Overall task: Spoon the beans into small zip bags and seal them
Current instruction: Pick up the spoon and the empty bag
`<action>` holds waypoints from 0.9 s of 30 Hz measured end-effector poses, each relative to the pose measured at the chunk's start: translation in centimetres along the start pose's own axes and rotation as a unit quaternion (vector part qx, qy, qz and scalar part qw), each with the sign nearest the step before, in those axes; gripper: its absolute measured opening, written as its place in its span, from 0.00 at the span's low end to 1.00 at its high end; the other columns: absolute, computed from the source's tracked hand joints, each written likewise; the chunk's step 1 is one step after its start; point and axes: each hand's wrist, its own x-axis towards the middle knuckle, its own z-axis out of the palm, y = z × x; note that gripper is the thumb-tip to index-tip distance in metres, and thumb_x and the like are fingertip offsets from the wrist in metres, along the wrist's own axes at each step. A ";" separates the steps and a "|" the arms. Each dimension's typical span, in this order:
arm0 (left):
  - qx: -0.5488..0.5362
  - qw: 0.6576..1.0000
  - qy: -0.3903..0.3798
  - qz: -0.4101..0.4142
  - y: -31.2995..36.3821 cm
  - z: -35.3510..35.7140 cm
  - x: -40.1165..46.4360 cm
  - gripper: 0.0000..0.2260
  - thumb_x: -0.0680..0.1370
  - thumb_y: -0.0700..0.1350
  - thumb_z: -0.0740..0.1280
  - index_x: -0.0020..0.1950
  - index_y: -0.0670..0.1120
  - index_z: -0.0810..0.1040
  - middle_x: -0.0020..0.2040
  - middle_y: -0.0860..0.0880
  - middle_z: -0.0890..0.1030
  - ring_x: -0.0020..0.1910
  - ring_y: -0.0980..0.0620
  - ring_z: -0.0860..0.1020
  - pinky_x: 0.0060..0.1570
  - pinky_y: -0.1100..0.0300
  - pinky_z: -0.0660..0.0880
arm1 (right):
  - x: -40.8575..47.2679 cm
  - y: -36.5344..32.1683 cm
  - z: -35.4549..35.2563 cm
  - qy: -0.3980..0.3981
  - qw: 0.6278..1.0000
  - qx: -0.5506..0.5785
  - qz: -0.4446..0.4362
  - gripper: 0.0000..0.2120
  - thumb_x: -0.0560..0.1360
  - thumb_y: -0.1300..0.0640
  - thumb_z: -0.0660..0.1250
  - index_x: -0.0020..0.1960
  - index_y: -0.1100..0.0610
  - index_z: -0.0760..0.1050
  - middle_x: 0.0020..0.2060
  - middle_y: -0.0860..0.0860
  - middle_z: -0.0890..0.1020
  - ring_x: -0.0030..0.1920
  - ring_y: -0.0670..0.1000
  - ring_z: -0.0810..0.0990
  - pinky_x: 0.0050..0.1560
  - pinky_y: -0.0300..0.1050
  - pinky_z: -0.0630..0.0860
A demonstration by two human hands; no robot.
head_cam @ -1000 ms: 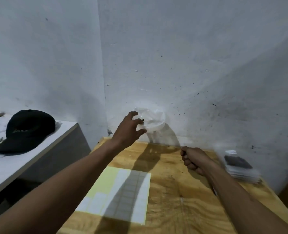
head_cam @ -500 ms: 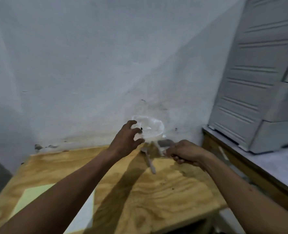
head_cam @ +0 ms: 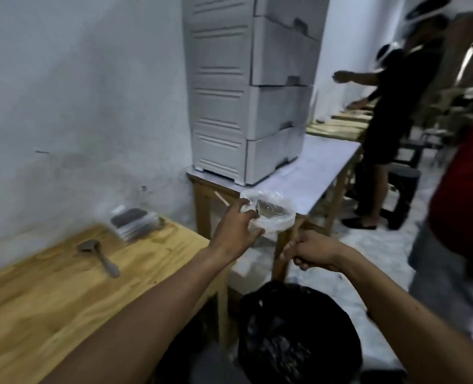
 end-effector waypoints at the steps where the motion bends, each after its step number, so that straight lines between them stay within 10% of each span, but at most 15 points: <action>1: 0.004 1.000 -0.019 0.008 0.9 1.9 -0.4 0.17 0.75 0.48 0.75 0.61 0.42 0.83 0.74 0.42 0.70 0.72 0.42 0.70 0.67 0.49 0.72 | -0.5 1.7 -0.3 0.016 1.000 -0.003 0.022 0.12 0.74 0.68 0.70 0.35 0.60 0.72 0.26 0.54 0.71 0.25 0.49 0.68 0.27 0.40 0.68; 12: 0.102 0.969 -0.220 -0.044 3.1 18.0 -7.4 0.20 0.82 0.41 0.61 0.75 0.41 0.69 0.75 0.39 0.62 0.74 0.37 0.61 0.60 0.44 0.75 | 2.4 18.0 3.2 0.070 0.972 -0.130 0.184 0.14 0.78 0.65 0.66 0.36 0.55 0.69 0.32 0.50 0.72 0.33 0.49 0.74 0.34 0.38 0.76; 19: 0.152 0.946 -0.271 -0.098 0.8 22.8 -7.2 0.19 0.83 0.43 0.61 0.75 0.44 0.71 0.75 0.40 0.63 0.73 0.37 0.63 0.62 0.45 0.74 | 6.1 21.3 5.6 0.010 0.959 -0.216 0.185 0.19 0.81 0.63 0.60 0.32 0.56 0.62 0.30 0.52 0.68 0.29 0.50 0.65 0.28 0.40 0.60; 24: 0.176 0.893 -0.403 -0.096 -0.6 24.0 -6.8 0.22 0.84 0.46 0.63 0.78 0.46 0.67 0.82 0.42 0.52 0.79 0.35 0.54 0.72 0.42 0.65 | 7.6 21.8 6.3 -0.021 0.959 -0.185 0.213 0.15 0.82 0.57 0.62 0.61 0.66 0.78 0.52 0.61 0.82 0.56 0.62 0.81 0.58 0.52 0.80; 27: 0.194 0.868 -0.449 -0.089 -1.5 24.8 -7.1 0.22 0.84 0.49 0.63 0.78 0.47 0.68 0.83 0.44 0.50 0.80 0.36 0.50 0.76 0.43 0.57 | 8.0 21.8 6.4 -0.035 0.954 -0.190 0.231 0.16 0.82 0.58 0.62 0.61 0.68 0.78 0.58 0.65 0.82 0.57 0.64 0.82 0.55 0.57 0.82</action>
